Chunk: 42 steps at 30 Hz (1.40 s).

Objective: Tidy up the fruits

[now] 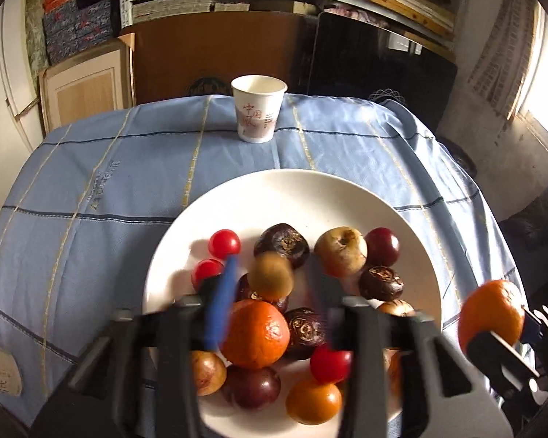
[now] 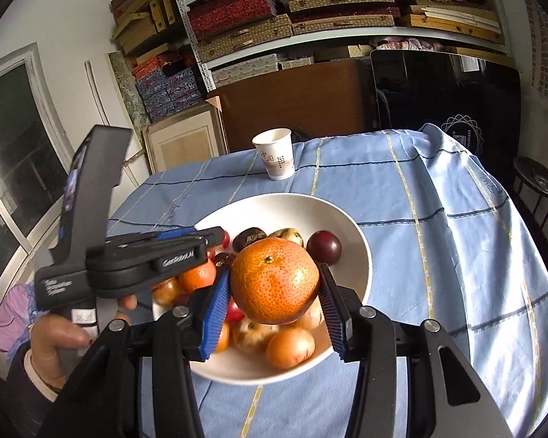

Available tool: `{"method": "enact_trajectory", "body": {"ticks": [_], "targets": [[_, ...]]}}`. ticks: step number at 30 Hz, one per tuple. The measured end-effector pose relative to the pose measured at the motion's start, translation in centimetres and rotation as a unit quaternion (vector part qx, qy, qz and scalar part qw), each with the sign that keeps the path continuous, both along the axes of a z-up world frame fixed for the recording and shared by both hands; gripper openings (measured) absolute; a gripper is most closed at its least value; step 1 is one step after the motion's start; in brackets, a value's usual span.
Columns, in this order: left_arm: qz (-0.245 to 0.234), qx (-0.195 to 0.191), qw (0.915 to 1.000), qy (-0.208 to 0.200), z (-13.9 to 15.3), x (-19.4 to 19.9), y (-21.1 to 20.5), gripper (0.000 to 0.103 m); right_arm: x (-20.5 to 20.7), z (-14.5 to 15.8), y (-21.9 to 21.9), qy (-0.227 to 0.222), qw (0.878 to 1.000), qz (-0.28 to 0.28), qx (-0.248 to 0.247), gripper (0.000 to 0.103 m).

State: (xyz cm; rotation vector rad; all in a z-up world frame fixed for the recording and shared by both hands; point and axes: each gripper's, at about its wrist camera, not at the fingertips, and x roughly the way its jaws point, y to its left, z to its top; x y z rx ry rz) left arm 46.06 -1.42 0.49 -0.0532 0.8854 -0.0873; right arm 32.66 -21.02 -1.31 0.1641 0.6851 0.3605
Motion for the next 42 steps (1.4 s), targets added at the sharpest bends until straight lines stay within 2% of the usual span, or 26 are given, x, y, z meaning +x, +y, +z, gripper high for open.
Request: {"method": "enact_trajectory", "body": {"ticks": [1,4,6,9,16,22,24,28,30,34,38,42], "targets": [[0.007,0.002,1.0000,-0.006,0.2,-0.2,0.2,0.061,0.3,0.0,0.1,0.000,1.000,0.001,-0.001,0.048],[0.023,0.013,0.9995,-0.019,1.2,-1.5,0.9,0.061,1.1,-0.3,0.6,0.000,1.000,0.002,-0.008,0.048],[0.037,0.018,0.9989,-0.022,1.8,-2.4,1.4,0.068,1.6,-0.6,1.0,0.002,1.000,0.004,-0.009,0.048],[0.059,0.022,0.9974,-0.034,2.5,-4.0,2.5,0.072,2.3,-0.8,1.8,0.006,1.000,0.010,-0.010,0.048],[0.079,0.002,0.9956,-0.051,3.4,-5.5,4.8,0.073,4.3,-2.1,4.2,0.018,0.999,0.016,-0.022,0.048],[0.080,0.011,0.9956,-0.047,3.1,-5.4,4.8,0.073,5.5,-3.2,4.9,0.026,0.999,0.011,-0.025,0.049],[0.079,0.011,0.9957,-0.048,3.1,-5.4,4.8,0.073,5.3,-3.0,4.9,0.021,0.999,0.016,-0.024,0.055],[0.079,0.019,0.9954,-0.052,3.4,-5.8,4.4,0.073,4.4,-1.5,4.5,0.005,0.999,0.019,-0.029,0.059],[0.078,0.023,0.9951,-0.057,3.8,-6.3,4.1,0.075,3.3,-0.2,4.0,-0.008,0.999,0.020,-0.029,0.065],[0.077,0.031,0.9940,-0.072,5.2,-8.4,3.6,0.085,0.8,1.6,2.8,-0.025,0.999,0.023,-0.033,0.070],[0.070,0.040,0.9931,-0.085,6.5,-11.5,3.0,0.090,-2.2,2.3,1.8,-0.027,0.998,0.030,-0.051,0.078],[0.064,0.041,0.9930,-0.090,6.6,-15.1,2.6,0.095,-5.6,1.9,1.2,-0.028,0.997,0.038,-0.061,0.084]]}}
